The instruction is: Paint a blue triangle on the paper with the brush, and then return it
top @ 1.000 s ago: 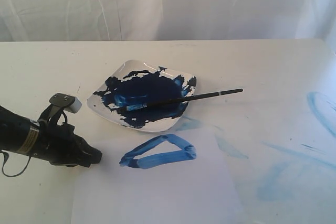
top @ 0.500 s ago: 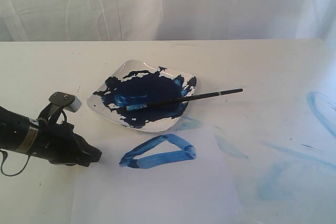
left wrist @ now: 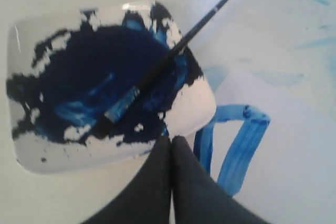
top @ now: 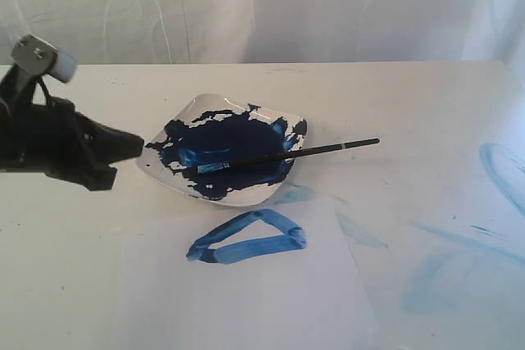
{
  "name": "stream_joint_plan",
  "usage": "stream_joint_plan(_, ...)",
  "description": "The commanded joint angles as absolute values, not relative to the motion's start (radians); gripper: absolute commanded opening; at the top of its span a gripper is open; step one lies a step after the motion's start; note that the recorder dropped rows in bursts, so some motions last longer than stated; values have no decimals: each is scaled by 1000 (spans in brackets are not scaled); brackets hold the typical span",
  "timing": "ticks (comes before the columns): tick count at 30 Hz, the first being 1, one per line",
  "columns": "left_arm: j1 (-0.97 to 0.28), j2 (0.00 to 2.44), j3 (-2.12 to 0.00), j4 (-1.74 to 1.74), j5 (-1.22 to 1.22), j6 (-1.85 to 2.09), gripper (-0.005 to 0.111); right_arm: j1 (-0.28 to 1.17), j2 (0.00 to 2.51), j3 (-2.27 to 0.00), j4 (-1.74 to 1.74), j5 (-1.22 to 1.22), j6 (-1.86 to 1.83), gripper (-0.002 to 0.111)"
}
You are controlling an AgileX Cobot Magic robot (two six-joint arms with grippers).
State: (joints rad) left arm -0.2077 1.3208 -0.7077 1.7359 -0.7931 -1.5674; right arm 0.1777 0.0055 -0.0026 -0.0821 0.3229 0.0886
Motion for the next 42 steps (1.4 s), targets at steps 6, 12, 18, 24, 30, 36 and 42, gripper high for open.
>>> stream_joint_plan(6,-212,908,-705,1744,-714,-1524,0,179,0,0,-81,316,81,0)
stream_joint_plan(12,-212,696,-705,1744,-648,-1560,0,179,0,0,-81,316,81,0)
stream_joint_plan(18,-212,521,-705,1744,-544,-1742,0,179,0,0,-81,316,81,0)
stream_joint_plan(24,-212,349,-670,1744,-461,-1792,0,179,0,0,-81,316,81,0)
stream_joint_plan(30,-210,150,-509,1744,-287,-1863,0,179,0,0,-81,316,81,0)
stream_joint_plan(36,-210,0,-304,1744,-129,-1882,0,179,0,0,-81,316,81,0)
stream_joint_plan(42,-199,0,-179,1744,-81,-1907,0,179,0,0,-81,316,83,0)
